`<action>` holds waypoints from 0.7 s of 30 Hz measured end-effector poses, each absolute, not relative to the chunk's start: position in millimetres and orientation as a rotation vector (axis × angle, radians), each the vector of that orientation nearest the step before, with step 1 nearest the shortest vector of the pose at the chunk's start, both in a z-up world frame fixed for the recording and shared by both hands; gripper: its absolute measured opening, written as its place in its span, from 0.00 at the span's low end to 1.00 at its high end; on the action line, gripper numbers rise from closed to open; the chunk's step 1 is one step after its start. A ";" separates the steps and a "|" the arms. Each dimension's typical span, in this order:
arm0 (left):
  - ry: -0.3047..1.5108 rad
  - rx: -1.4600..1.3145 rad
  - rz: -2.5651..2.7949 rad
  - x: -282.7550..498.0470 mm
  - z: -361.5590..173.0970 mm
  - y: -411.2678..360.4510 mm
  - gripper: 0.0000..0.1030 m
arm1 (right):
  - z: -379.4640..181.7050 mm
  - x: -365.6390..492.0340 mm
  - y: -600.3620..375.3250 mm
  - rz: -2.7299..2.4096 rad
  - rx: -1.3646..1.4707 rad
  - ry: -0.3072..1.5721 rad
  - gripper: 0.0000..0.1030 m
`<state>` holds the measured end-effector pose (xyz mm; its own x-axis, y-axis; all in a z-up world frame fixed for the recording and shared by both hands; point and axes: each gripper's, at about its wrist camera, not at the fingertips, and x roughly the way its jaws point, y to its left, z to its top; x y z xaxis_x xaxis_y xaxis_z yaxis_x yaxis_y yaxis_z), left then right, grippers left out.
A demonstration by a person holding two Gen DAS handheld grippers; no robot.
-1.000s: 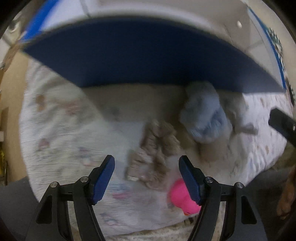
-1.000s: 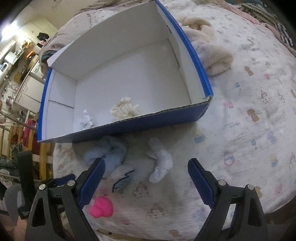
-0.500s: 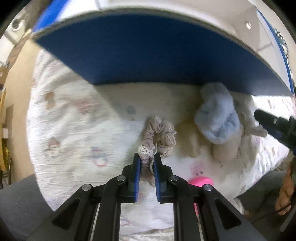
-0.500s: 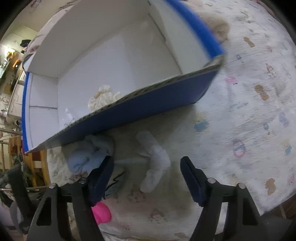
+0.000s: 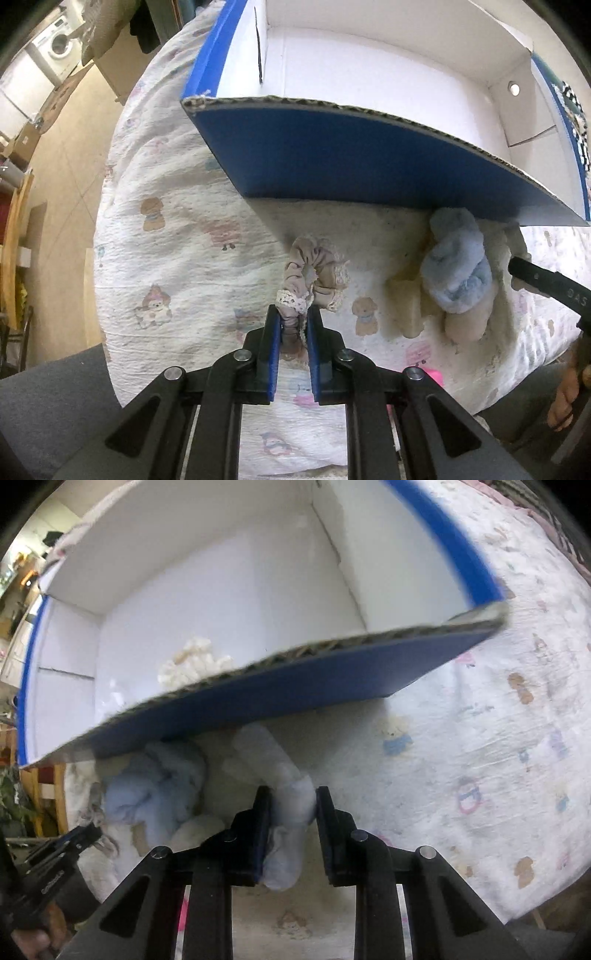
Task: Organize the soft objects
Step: 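Lift and carry the scrunchie with the left gripper while the right gripper carries the sock over the box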
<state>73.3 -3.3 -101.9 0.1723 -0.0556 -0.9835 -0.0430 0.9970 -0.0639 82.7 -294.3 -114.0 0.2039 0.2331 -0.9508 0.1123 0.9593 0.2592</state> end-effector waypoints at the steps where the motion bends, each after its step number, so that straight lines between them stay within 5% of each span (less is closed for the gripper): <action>1: 1.397 -0.088 -0.009 72.4 -101.1 -1.8 0.12 | -112.3 80.4 -294.7 0.092 0.304 1.366 0.25; 21: 1.269 -0.074 0.112 54.7 -68.6 3.5 0.12 | -54.5 46.2 -292.7 0.176 0.224 1.237 0.25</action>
<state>54.7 3.5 -68.6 0.2932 0.0431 -0.9551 -0.1250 0.9921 0.0064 46.2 -292.7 -54.5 0.3184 0.2532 -0.9135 -0.0119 0.9646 0.2633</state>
